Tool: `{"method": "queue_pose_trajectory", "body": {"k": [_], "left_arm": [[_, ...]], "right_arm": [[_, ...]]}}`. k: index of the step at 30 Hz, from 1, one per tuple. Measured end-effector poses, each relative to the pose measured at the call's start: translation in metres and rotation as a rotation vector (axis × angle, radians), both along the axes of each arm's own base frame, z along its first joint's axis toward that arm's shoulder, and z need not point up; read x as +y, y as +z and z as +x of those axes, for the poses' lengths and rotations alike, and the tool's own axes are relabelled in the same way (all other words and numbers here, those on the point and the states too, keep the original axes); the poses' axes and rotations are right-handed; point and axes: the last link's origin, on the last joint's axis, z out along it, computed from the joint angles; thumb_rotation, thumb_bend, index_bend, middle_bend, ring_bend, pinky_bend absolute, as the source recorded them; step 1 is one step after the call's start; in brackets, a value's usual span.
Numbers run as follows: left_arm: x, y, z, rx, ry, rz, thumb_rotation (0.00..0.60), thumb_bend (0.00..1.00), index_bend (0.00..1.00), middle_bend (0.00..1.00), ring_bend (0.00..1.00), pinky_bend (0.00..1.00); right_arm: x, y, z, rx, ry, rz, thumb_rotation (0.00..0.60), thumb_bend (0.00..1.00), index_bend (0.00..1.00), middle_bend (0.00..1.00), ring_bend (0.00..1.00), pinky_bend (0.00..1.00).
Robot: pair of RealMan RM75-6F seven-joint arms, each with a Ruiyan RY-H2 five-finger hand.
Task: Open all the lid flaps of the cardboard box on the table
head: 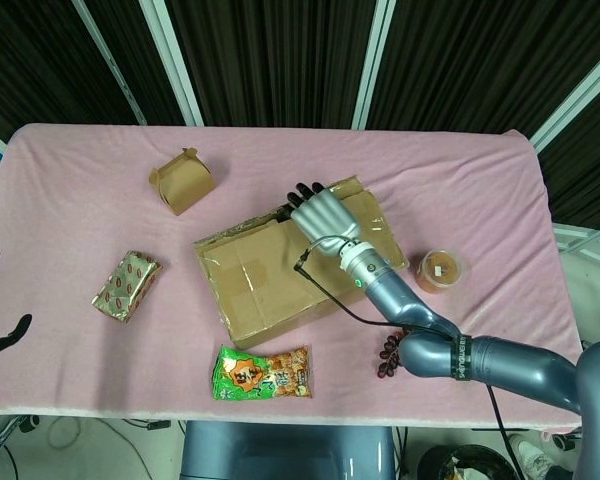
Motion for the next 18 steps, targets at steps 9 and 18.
{"method": "queue_pose_trajectory", "body": {"k": [9,18], "left_arm": [[0.001,0.001,0.000,-0.008,0.003,-0.002,0.600,0.23,0.02,0.06,0.01,0.01],[0.001,0.000,0.001,-0.010,0.005,-0.005,0.600,0.22,0.03,0.06,0.01,0.01]], "right_arm": [[-0.004,-0.007,-0.009,0.006,-0.030,0.002,0.600,1.00,0.39,0.28,0.17,0.26],[-0.003,-0.004,-0.012,0.035,0.000,-0.017,0.600,1.00,0.55,0.46,0.23,0.26]]}}
